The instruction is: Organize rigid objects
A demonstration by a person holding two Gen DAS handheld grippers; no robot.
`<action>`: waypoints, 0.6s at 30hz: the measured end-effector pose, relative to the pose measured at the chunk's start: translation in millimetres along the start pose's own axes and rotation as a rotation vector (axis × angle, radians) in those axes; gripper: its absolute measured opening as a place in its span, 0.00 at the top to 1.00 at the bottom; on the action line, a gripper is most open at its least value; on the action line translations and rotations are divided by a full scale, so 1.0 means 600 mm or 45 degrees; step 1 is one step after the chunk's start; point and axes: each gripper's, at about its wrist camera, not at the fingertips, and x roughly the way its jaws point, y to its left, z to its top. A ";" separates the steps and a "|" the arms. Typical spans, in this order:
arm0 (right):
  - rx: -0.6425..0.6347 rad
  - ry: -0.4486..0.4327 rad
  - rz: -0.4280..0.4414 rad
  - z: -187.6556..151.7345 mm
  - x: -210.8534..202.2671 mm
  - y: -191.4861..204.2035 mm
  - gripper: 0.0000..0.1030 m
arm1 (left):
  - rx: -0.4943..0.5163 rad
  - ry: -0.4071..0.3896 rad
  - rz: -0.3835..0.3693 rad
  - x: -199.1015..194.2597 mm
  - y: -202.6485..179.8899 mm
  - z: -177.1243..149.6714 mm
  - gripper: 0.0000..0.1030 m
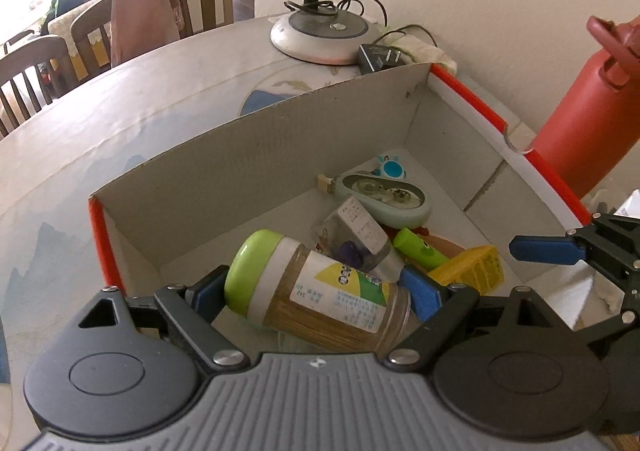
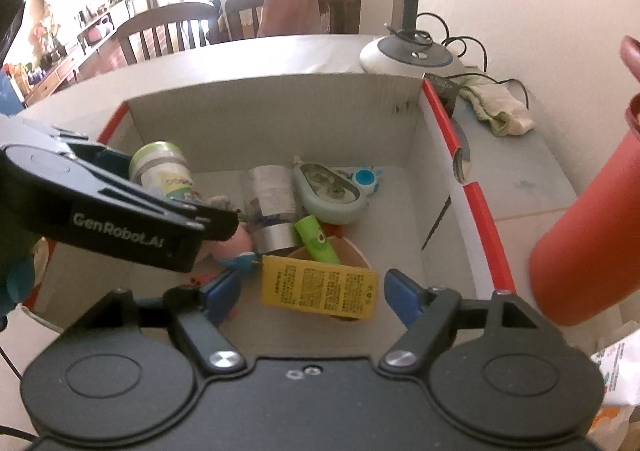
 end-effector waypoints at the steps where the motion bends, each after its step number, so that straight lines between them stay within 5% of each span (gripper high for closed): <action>1: 0.006 -0.009 -0.004 -0.001 -0.004 0.001 0.21 | 0.000 -0.005 -0.008 -0.004 0.001 -0.002 0.12; 18: 0.136 -0.107 -0.037 -0.029 -0.080 0.020 0.19 | 0.069 -0.110 -0.034 -0.073 0.002 -0.027 0.10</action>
